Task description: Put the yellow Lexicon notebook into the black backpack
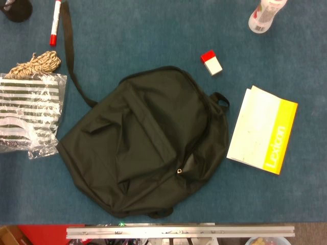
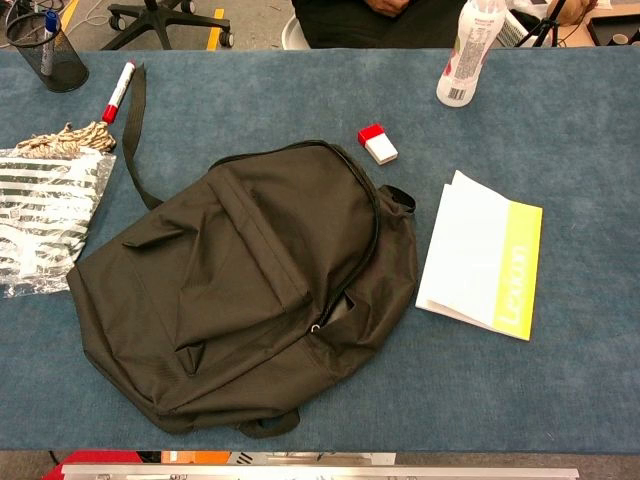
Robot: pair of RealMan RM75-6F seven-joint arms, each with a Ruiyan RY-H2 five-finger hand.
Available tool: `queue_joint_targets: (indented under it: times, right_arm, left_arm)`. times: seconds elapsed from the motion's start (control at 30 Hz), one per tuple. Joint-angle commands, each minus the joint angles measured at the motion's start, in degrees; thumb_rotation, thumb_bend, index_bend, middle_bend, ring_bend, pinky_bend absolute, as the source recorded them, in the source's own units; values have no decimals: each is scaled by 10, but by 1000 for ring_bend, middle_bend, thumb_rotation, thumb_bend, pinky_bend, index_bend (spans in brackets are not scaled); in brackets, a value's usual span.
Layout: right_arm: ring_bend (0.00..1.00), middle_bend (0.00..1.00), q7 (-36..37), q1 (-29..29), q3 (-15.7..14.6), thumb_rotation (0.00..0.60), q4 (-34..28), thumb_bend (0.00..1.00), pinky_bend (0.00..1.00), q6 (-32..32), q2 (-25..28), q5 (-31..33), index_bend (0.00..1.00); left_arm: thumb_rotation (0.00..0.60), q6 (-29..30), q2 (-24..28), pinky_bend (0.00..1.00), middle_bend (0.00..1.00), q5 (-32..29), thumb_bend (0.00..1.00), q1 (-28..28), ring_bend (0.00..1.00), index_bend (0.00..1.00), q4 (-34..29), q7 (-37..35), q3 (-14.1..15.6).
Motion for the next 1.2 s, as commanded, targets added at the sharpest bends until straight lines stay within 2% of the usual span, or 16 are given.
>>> queue_joint_targets:
  times: [0.03, 0.23, 0.43, 0.73, 0.93, 1.03, 1.2]
  right_arm:
    - [246, 321, 2, -1, 1, 600, 2, 203, 389, 5, -1, -4, 287]
    - [246, 321, 0, 2, -2, 600, 2, 202, 389, 6, 1, -16, 287]
    - [246, 321, -15, 32, -21, 600, 12, 203, 389, -33, 1, -65, 280]
    - [245, 300, -19, 123, -52, 600, 29, 200, 385, -168, -10, -131, 114]
    - [181, 244, -28, 182, -78, 600, 53, 162, 331, -267, -35, -157, 38]
    - [142, 203, -27, 202, -84, 600, 67, 152, 295, -296, -49, -162, 2]
    - [108, 164, -34, 229, -91, 600, 89, 117, 261, -326, -69, -165, 0]
  left_arm:
    - [600, 8, -6, 220, 267, 5, 213, 1, 253, 281, 5, -7, -4]
    - [600, 20, -9, 220, 266, 16, 213, 3, 252, 281, 13, -22, -6]
    - [600, 11, -4, 220, 267, 20, 213, 1, 252, 281, 11, -24, -1]
    - [600, 16, 0, 220, 267, 32, 213, 8, 252, 281, 4, -29, 9]
    - [600, 20, 6, 220, 265, 35, 213, 18, 250, 281, -2, -34, 19]
    - [600, 19, 7, 220, 263, 33, 213, 22, 250, 281, -3, -39, 22]
    - [600, 22, 11, 220, 262, 30, 213, 30, 249, 281, -2, -47, 26]
